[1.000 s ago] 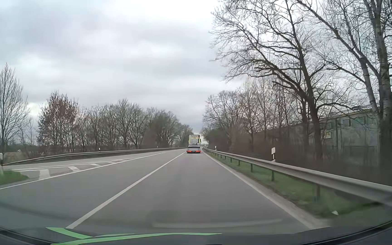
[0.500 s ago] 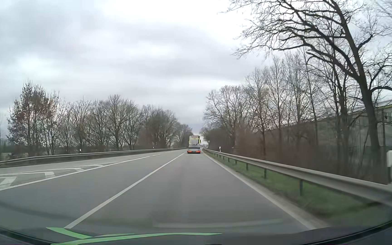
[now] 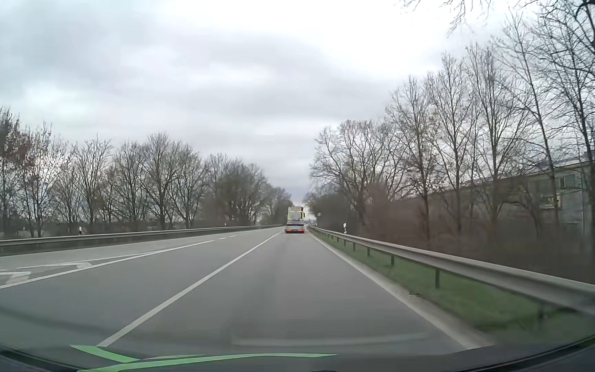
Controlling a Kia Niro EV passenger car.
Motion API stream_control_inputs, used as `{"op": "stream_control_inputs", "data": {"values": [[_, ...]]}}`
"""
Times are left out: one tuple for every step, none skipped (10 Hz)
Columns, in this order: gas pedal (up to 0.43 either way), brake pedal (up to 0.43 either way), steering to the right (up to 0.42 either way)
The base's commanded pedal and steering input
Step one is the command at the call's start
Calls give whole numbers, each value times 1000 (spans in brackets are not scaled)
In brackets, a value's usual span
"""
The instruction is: Follow the waypoints while adhering to traffic rules and regulations
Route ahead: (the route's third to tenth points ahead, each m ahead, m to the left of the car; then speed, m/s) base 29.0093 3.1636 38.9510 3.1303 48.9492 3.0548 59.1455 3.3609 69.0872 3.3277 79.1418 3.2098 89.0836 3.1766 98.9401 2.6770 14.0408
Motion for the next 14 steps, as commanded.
{"op": "stream_control_inputs", "data": {"values": [[157,0,1],[157,0,1],[169,0,1],[169,0,0],[169,0,0],[169,0,0],[169,0,0],[169,0,0],[169,0,0],[169,0,0],[169,0,0],[169,0,0],[169,0,0],[169,0,0]]}}
